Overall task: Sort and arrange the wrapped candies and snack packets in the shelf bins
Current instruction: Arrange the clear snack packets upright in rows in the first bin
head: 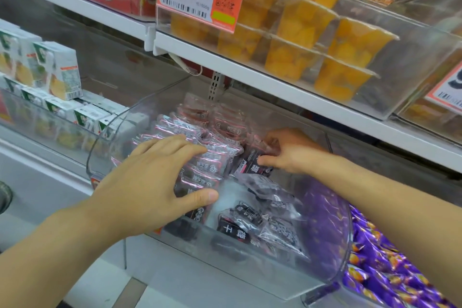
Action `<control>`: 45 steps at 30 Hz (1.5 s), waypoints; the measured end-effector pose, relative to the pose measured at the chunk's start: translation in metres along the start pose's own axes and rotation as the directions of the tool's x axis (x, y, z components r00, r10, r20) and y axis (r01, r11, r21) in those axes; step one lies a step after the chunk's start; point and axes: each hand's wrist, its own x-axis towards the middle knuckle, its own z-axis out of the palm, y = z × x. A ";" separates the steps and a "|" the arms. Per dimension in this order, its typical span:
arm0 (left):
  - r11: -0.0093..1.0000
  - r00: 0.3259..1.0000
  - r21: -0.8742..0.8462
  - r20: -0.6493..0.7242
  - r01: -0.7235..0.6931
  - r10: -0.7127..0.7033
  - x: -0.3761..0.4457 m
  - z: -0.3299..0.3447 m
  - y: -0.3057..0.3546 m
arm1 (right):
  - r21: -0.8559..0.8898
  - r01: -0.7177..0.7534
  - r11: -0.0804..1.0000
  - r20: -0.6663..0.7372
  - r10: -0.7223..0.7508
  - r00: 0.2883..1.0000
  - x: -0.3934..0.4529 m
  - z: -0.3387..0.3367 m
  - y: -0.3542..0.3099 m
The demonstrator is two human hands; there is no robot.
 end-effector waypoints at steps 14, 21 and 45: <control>1.000 1.000 0.011 0.026 0.003 -0.003 0.000 -0.001 0.001 | 0.130 0.191 0.973 -0.130 -0.174 0.976 -0.038 -0.015 -0.012; 1.000 1.000 -0.010 0.021 0.017 -0.016 0.000 -0.002 0.003 | -0.156 0.298 0.942 0.105 -0.284 0.953 -0.041 0.006 -0.019; 0.993 1.000 -0.115 0.009 -0.001 0.002 0.014 -0.023 0.029 | 0.291 -0.068 0.954 0.063 0.052 0.997 -0.025 -0.010 0.001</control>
